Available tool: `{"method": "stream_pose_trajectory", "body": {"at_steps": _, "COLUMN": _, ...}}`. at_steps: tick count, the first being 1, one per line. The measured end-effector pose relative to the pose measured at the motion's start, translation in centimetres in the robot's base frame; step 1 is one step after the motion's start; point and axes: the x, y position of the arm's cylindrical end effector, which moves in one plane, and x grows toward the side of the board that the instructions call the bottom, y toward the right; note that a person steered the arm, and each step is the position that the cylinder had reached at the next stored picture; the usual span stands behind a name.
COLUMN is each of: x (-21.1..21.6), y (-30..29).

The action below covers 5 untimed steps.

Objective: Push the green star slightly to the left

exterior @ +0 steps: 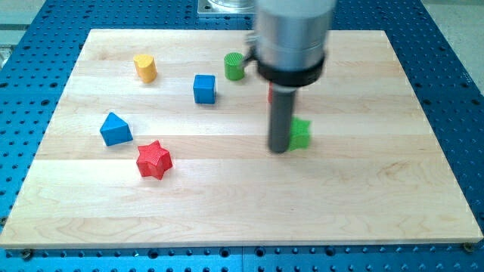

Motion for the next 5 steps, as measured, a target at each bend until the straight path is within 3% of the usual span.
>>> {"method": "stream_pose_trajectory", "body": {"at_steps": 1, "x": 0.4, "y": 1.5}}
{"method": "stream_pose_trajectory", "body": {"at_steps": 2, "x": 8.5, "y": 5.0}}
{"method": "stream_pose_trajectory", "body": {"at_steps": 3, "x": 4.2, "y": 11.9}}
{"method": "stream_pose_trajectory", "body": {"at_steps": 4, "x": -1.8, "y": 8.9}}
{"method": "stream_pose_trajectory", "body": {"at_steps": 5, "x": -0.5, "y": 2.9}}
